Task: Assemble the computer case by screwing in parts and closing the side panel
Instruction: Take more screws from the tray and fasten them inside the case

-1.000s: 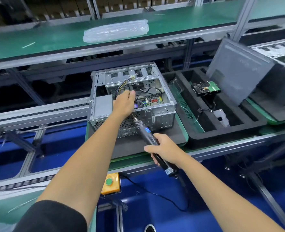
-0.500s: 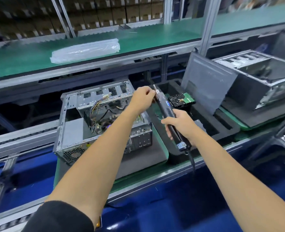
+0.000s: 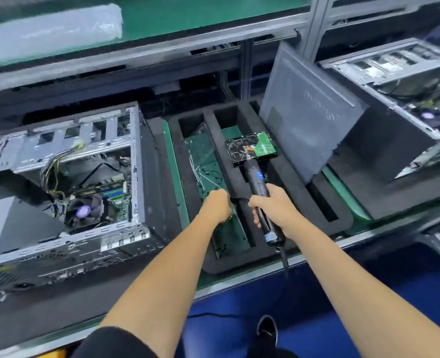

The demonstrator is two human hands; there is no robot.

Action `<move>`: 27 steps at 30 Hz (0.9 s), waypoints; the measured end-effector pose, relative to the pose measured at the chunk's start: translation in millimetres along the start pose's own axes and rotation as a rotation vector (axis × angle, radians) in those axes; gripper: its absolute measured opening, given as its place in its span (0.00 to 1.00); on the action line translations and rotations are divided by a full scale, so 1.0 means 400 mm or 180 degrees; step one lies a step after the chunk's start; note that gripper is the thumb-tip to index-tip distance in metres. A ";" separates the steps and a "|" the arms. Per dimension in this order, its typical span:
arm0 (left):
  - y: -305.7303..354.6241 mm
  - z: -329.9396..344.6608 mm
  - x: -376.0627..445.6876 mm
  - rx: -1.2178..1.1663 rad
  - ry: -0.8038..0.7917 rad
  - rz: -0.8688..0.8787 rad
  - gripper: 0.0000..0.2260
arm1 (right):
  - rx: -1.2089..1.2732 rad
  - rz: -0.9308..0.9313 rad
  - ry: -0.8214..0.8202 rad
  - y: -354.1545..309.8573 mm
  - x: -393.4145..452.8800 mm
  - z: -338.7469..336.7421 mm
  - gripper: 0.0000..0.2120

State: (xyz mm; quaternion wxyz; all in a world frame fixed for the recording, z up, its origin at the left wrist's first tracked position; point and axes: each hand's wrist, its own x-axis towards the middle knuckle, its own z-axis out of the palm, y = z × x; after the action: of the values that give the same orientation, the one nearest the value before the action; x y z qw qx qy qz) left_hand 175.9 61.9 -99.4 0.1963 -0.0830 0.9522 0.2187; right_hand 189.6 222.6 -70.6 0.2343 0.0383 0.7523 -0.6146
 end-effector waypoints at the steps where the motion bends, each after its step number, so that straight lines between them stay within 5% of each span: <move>1: -0.002 0.034 0.014 0.0023 -0.0036 -0.0134 0.05 | -0.0014 0.0030 -0.0048 0.011 0.016 0.003 0.07; 10: -0.018 0.179 0.104 -0.0151 0.0271 -0.0707 0.09 | 0.0142 0.0307 -0.0378 0.075 0.097 0.021 0.07; 27: -0.040 0.114 0.111 -0.0753 0.0111 -0.0731 0.04 | 0.0348 0.0145 -0.0213 0.089 0.103 0.032 0.03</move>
State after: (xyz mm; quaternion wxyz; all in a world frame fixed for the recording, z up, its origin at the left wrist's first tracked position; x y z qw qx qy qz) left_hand 154.7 64.9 -161.7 0.1923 -0.2176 0.9074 0.3039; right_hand 169.3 209.7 -121.1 0.2707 0.0477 0.7083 -0.6502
